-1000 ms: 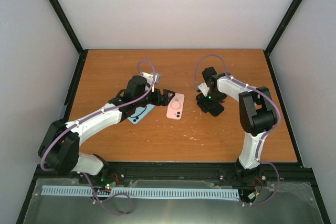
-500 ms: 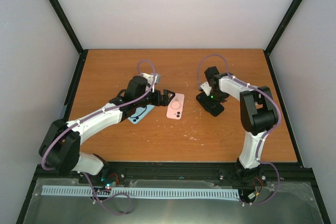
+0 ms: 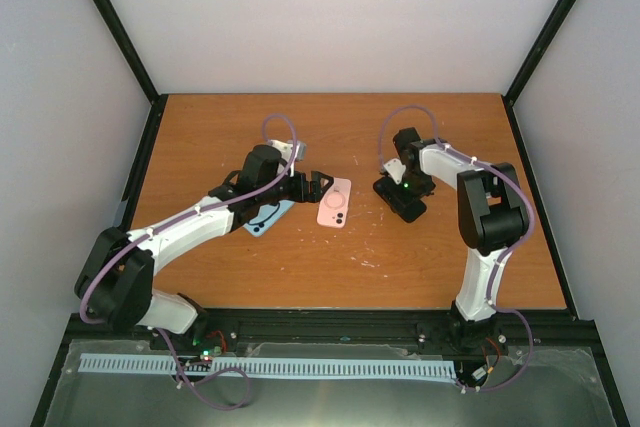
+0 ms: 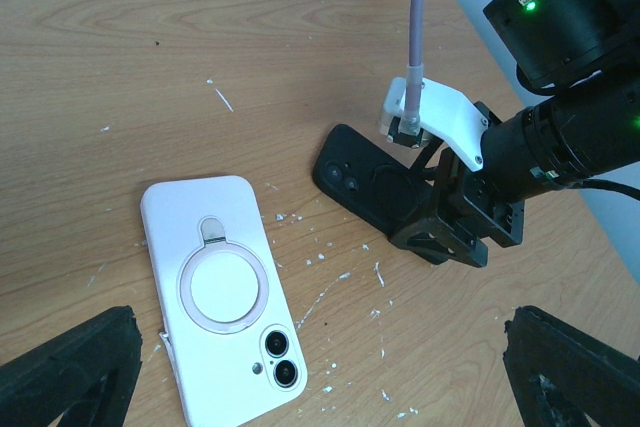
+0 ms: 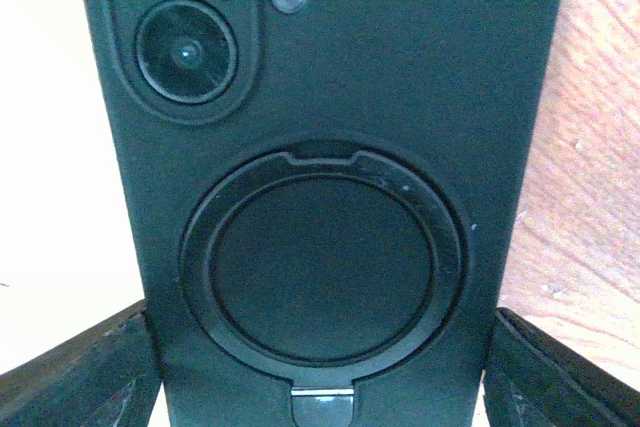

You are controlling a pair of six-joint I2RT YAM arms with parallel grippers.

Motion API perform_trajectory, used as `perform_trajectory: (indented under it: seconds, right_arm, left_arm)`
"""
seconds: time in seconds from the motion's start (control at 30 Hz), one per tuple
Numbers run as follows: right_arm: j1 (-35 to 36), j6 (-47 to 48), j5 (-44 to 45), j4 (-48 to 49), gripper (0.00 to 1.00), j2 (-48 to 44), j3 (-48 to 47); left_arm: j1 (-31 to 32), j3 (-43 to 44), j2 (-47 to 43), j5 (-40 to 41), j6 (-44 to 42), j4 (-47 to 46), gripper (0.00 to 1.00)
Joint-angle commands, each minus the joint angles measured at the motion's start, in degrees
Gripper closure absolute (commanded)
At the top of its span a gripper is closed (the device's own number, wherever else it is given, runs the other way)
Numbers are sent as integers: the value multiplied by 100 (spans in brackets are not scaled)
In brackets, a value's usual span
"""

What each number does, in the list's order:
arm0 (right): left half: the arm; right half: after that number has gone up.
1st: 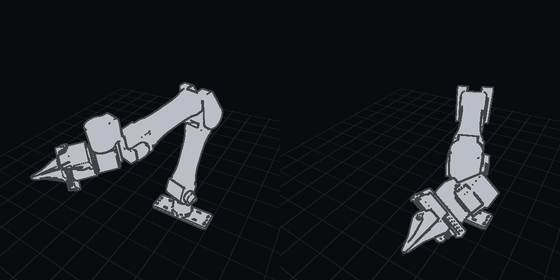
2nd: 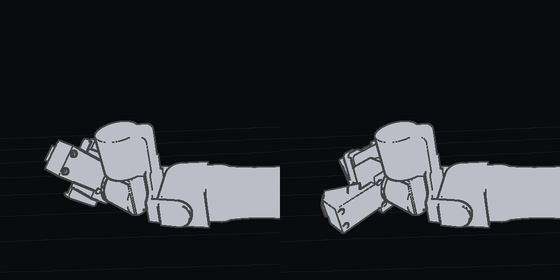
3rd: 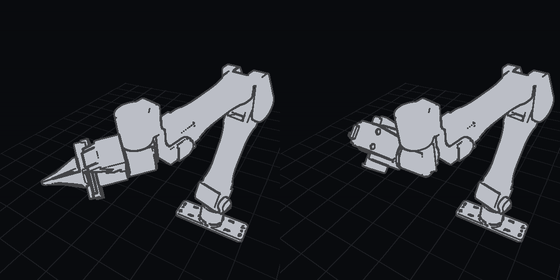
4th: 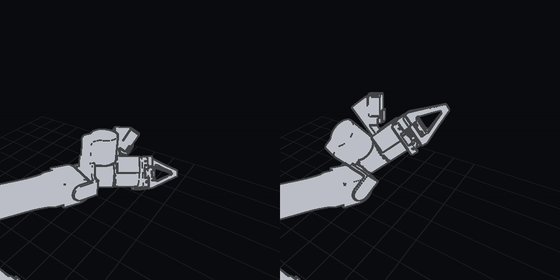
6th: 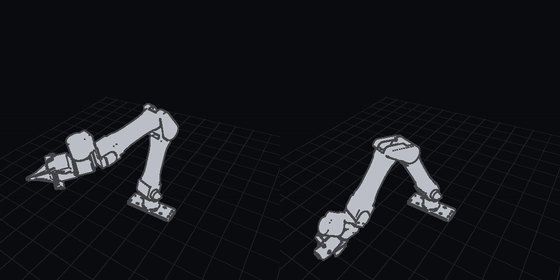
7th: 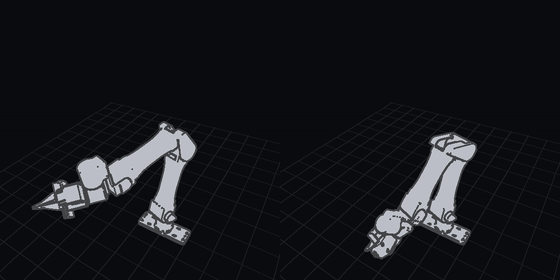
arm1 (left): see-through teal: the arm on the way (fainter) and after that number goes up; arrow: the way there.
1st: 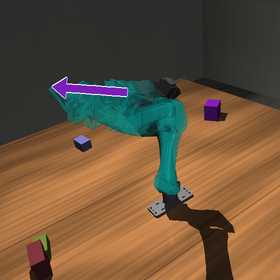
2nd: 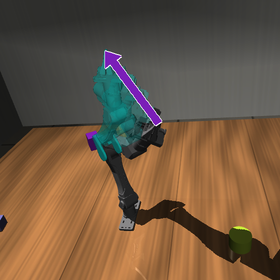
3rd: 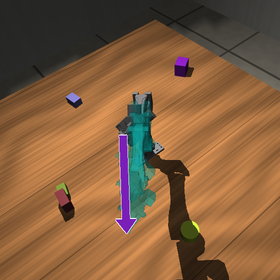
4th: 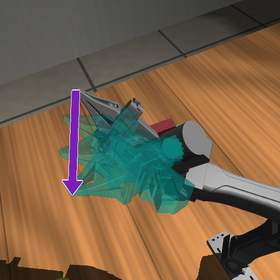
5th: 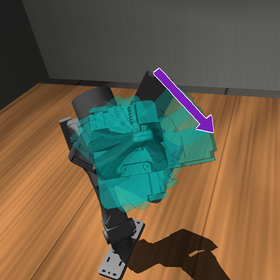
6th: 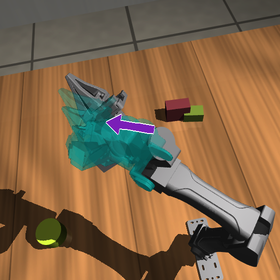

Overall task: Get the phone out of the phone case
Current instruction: Pick up the phone at the center of the board.

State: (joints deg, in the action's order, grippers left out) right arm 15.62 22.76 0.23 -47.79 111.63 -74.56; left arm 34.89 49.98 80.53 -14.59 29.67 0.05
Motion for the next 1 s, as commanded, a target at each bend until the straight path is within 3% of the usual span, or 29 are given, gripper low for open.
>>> perform_trajectory:
  seconds: [0.0,0.1,0.37,0.47,0.57,0.63,0.7,0.8,0.87,0.97]
  right_arm:
    - [3,47,-250,-138,35,337,144]
    - [-9,85,-706,-262,47,109,94]
    - [-21,697,-2613,-598,53,-1452,178]
    - [-24,1321,-3307,-1050,54,-1813,234]
    - [-21,2229,-3918,-1548,54,-2123,398]
    - [-13,2857,-4057,-1909,54,-2314,483]
    - [-7,3442,-3981,-2256,56,-2429,481]
    - [17,4018,-3687,-2621,57,-2570,418]
    - [55,4279,-3512,-2843,57,-2638,355]
    - [142,4607,-3383,-3155,56,-2683,221]
  left_arm:
    - [61,320,134,-77,92,-3,1]
    - [56,426,186,-83,71,110,1]
    - [59,733,130,248,-190,354,1]
    - [61,639,52,-52,-324,153,1]
    - [57,385,-272,-960,-750,-357,0]
    - [93,-67,-781,-1676,-1203,-985,6]
    - [267,-474,-1548,-1777,-1781,-1262,11]
    - [416,-613,-2189,-1806,-2918,-637,22]
    - [649,-475,-2319,-1276,-3653,80,24]
    - [1507,-431,-2345,-4,-4768,735,24]
